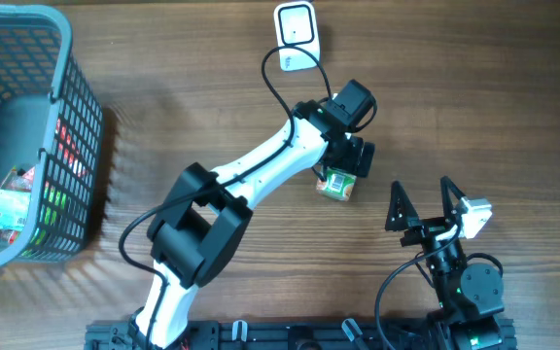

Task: Scan the item barcode
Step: 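Lift the cup noodles out and place it on the table centre, then reach the left gripper into the basket and grasp the green snack bag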

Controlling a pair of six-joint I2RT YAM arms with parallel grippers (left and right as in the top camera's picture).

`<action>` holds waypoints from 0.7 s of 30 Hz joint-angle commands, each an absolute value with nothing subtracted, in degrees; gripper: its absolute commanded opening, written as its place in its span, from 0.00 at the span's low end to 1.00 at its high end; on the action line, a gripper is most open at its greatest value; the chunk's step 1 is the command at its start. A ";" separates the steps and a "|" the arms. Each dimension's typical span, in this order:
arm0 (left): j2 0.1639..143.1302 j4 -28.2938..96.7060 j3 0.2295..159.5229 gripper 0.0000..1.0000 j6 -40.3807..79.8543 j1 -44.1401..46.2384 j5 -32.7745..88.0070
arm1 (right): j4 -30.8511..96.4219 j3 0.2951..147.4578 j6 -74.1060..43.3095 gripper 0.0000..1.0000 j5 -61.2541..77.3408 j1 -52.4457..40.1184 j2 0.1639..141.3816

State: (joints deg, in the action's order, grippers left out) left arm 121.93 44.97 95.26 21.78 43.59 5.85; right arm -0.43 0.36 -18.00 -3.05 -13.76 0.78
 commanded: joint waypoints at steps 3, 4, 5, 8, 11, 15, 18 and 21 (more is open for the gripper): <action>107.68 50.02 103.00 1.00 21.19 37.43 3.25 | -0.71 0.30 -18.57 1.00 -3.25 -13.43 0.58; 105.49 51.62 104.14 1.00 20.32 35.81 2.20 | -0.71 0.30 -18.59 1.00 -3.22 -13.43 0.58; 102.69 53.84 105.71 1.00 18.31 33.50 0.23 | -0.71 0.30 -18.59 1.00 -3.22 -13.43 0.58; 93.03 58.96 110.02 1.00 14.98 22.44 -11.42 | -0.71 0.30 -18.61 1.00 -3.22 -13.43 0.58; 83.70 60.53 110.28 1.00 15.49 0.60 -13.56 | -0.71 0.30 -18.61 1.00 -3.22 -13.43 0.58; 83.99 69.21 108.38 1.00 22.20 -27.70 -13.54 | -0.71 0.30 -18.57 1.00 -3.22 -13.43 0.58; 86.96 70.37 101.45 1.00 29.04 -38.85 -13.28 | -0.71 0.30 -18.59 1.00 -3.22 -13.43 0.58; 90.30 67.77 93.56 1.00 28.95 -42.44 -12.91 | -0.73 0.30 -18.59 1.00 -3.22 -13.43 0.58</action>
